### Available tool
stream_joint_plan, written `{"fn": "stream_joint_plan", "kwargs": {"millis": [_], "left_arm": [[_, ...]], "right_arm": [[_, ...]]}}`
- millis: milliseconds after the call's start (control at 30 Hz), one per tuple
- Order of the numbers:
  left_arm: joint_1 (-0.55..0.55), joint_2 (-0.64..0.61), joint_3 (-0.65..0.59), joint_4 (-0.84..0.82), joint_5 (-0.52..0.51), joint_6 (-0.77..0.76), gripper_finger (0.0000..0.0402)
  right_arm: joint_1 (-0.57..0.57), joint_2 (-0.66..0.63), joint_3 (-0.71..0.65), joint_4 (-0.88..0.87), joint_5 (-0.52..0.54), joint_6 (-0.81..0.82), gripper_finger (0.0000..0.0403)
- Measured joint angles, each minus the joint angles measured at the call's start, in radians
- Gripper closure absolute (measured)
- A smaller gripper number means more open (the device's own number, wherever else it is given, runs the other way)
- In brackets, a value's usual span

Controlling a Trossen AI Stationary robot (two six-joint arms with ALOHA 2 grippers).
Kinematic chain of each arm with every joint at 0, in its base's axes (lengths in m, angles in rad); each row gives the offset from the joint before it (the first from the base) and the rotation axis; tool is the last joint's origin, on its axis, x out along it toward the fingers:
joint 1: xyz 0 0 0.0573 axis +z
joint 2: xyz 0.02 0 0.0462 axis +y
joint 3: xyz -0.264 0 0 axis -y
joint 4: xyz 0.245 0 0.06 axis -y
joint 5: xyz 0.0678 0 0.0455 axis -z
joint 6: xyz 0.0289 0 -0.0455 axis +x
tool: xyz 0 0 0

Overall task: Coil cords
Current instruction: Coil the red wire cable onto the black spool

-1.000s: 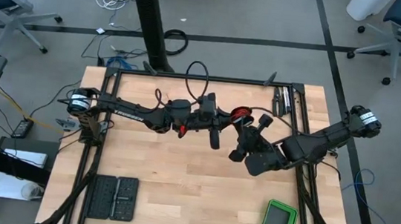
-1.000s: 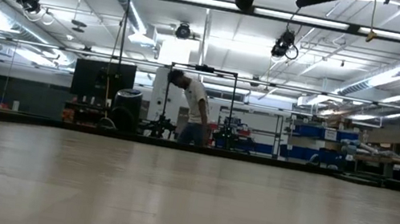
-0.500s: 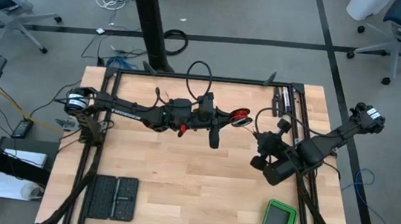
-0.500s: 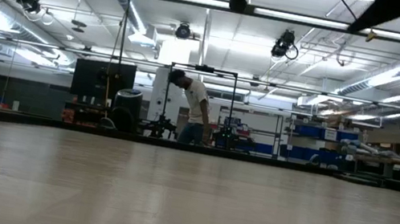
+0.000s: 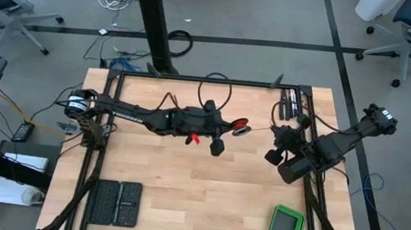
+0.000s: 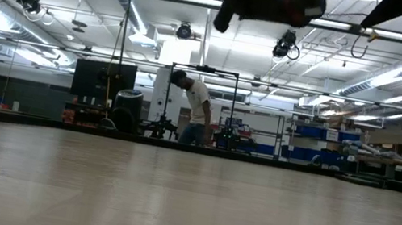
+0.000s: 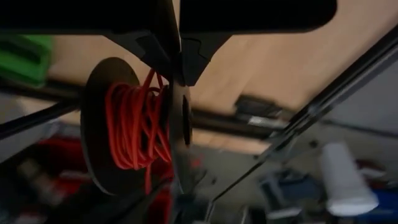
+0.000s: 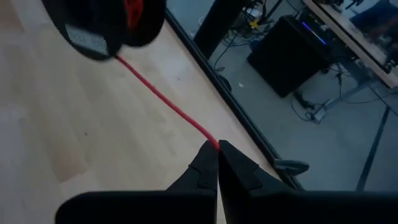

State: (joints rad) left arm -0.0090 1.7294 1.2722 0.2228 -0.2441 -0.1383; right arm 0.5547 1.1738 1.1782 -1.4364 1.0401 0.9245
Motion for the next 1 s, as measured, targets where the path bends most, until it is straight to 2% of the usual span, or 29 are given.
{"fn": "stream_joint_plan", "kwargs": {"millis": [233,367,533,733,867,1000], "left_arm": [[-0.001,0.0,0.003,-0.155,-0.076,-0.003,0.0401],[0.0,0.018,0.004,-0.212,-0.064,-0.012,0.0401],[0.0,0.055,0.002,-0.239,-0.013,0.036,0.0401],[0.0,0.073,-0.002,-0.203,-0.034,0.102,0.0401],[0.0,0.089,-0.001,-0.158,-0.016,0.105,0.0401],[-0.002,0.118,-0.002,-0.135,-0.009,0.102,0.0401]], "right_arm": [[-0.026,0.002,0.0,0.131,-0.019,-0.056,0.0401],[-0.048,0.023,0.0,0.181,-0.015,-0.061,0.04],[-0.077,0.068,-0.001,0.266,-0.023,-0.064,0.04],[-0.105,0.125,-0.006,0.285,-0.097,-0.146,0.04],[-0.094,0.164,-0.005,0.318,-0.015,-0.207,0.0396],[-0.091,0.199,-0.006,0.433,0.057,-0.318,0.0392]]}}
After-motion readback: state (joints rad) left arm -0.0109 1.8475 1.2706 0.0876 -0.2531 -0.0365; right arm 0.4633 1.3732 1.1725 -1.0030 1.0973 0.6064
